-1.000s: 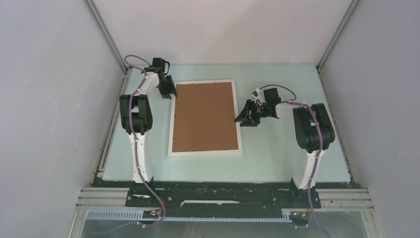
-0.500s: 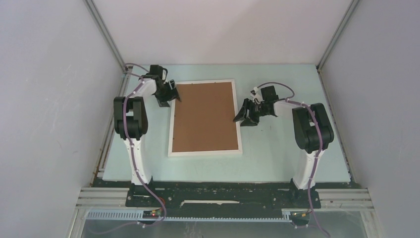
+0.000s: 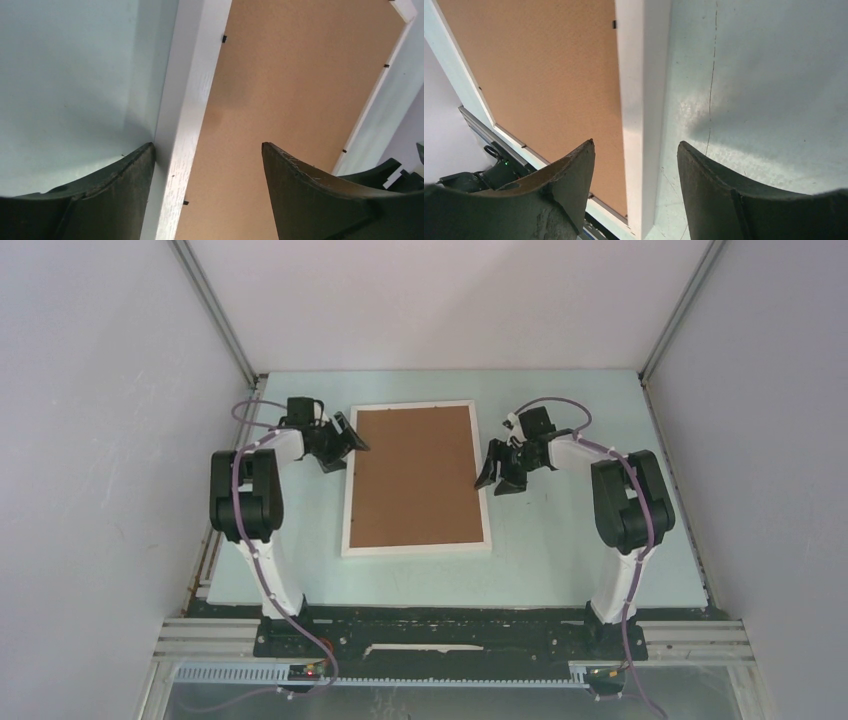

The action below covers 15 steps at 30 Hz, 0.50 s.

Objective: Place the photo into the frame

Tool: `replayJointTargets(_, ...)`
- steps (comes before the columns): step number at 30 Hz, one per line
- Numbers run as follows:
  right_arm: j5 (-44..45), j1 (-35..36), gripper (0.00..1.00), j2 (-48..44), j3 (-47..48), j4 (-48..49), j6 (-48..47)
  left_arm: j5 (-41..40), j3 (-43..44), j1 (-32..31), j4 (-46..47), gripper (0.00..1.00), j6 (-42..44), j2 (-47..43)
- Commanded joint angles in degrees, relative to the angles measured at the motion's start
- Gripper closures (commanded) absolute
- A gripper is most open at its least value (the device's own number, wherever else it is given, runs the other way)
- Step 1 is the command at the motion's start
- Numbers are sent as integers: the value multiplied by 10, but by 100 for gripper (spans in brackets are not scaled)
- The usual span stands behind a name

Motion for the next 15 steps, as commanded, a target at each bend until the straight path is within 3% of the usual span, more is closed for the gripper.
replayJointTargets(1,-1,6,31,-41,-10,-2,-6,84,-83,-39,84,22,-74,-40)
replayJointTargets(5,-21,3,31,-84,-70,38,14,100,-84,-72,101,21,-77,-42)
replayJointTargets(11,-28,2,33,-148,-167,85,43,108,3,-116,79,21,-82,16)
replayJointTargets(15,41,-23,33,-194,-205,74,31,97,-51,-152,121,22,-114,-21)
